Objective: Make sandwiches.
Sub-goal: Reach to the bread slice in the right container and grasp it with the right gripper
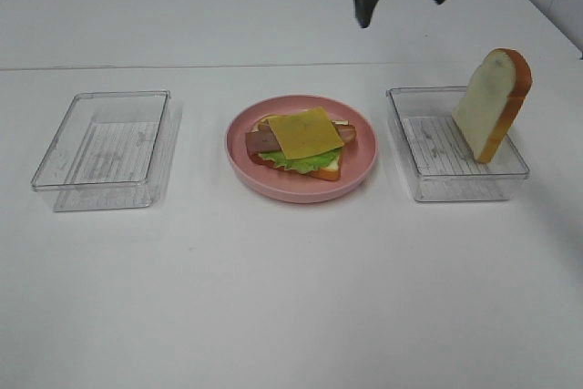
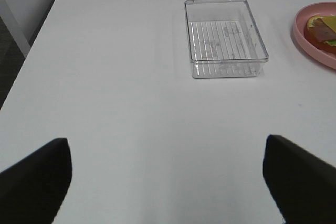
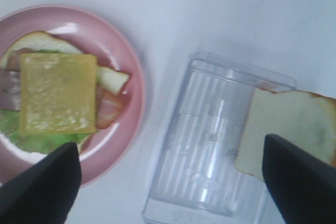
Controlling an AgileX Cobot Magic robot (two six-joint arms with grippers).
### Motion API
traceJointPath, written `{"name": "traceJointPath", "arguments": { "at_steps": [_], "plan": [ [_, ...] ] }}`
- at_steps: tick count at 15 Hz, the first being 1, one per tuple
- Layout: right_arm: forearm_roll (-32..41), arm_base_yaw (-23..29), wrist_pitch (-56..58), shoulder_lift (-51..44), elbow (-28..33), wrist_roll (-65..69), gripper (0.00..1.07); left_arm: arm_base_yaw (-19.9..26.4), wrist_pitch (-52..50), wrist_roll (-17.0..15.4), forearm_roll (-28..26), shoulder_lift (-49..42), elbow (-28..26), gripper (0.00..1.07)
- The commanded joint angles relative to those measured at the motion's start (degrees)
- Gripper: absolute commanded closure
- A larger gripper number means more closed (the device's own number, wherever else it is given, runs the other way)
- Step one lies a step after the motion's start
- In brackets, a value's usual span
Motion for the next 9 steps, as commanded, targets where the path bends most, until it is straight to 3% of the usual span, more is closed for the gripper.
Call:
{"name": "traceJointPath", "arguments": {
  "at_steps": [1, 3, 9],
  "plan": [
    [0.52, -6.82, 3.09, -1.72, -0.11, -0.86, 0.17, 0.29, -0.17, 0.11, -0.11, -0.80, 0.11, 0.16],
    [4.24, -13.92, 2.75, -1.72, -0.11, -2.06, 0.17, 0.29, -0.17, 0.11, -0.11, -0.80, 0.11, 0.16],
    [14.67, -24.58, 1.09, -0.52, -0.06, -6.13, 0.17, 0.29, -0.17, 0.11, -0.11, -0.80, 0.11, 0.16]
  ]
}}
